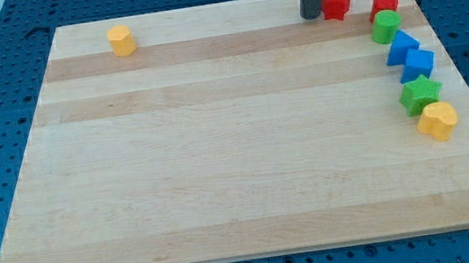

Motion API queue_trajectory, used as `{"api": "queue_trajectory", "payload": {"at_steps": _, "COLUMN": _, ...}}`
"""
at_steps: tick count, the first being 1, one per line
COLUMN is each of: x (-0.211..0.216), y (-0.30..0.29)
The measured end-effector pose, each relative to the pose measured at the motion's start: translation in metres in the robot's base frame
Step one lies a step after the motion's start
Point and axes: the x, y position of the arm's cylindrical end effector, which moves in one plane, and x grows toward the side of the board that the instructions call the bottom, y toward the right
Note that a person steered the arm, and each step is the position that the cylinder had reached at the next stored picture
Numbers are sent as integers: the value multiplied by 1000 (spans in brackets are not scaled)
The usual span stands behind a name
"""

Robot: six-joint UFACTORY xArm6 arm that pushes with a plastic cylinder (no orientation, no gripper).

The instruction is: Nudge the red star towards the top right of the board

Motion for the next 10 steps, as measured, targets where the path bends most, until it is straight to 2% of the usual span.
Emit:
{"api": "queue_trajectory", "payload": {"at_steps": 6, "x": -22, "y": 17}}
{"api": "queue_trajectory", "payload": {"at_steps": 8, "x": -4, "y": 8}}
{"api": "queue_trajectory", "payload": {"at_steps": 10, "x": -5, "y": 27}}
